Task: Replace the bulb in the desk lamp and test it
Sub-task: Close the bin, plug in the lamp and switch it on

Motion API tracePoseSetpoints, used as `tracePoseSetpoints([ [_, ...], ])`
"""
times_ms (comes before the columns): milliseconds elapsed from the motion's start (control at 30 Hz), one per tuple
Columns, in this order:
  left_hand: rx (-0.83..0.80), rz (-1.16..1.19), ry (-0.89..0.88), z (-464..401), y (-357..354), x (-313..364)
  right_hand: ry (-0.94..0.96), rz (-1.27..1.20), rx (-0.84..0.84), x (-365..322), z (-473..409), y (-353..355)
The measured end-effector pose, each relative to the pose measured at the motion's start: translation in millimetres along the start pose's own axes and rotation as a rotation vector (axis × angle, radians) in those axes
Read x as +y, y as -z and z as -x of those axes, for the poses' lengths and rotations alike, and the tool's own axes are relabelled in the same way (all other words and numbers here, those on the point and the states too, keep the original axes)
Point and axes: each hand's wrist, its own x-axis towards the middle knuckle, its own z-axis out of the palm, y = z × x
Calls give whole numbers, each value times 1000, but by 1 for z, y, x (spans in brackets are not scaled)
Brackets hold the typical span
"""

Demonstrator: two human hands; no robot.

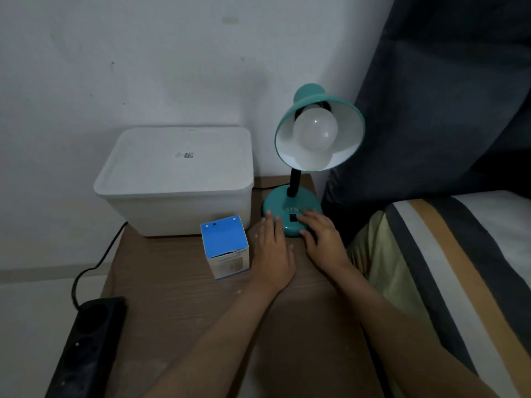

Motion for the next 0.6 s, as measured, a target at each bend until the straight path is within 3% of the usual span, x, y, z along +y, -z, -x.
tracePoseSetpoints([
  [600,-5,-39,59,-5,-6,1,75,-2,60,12,-2,-10],
])
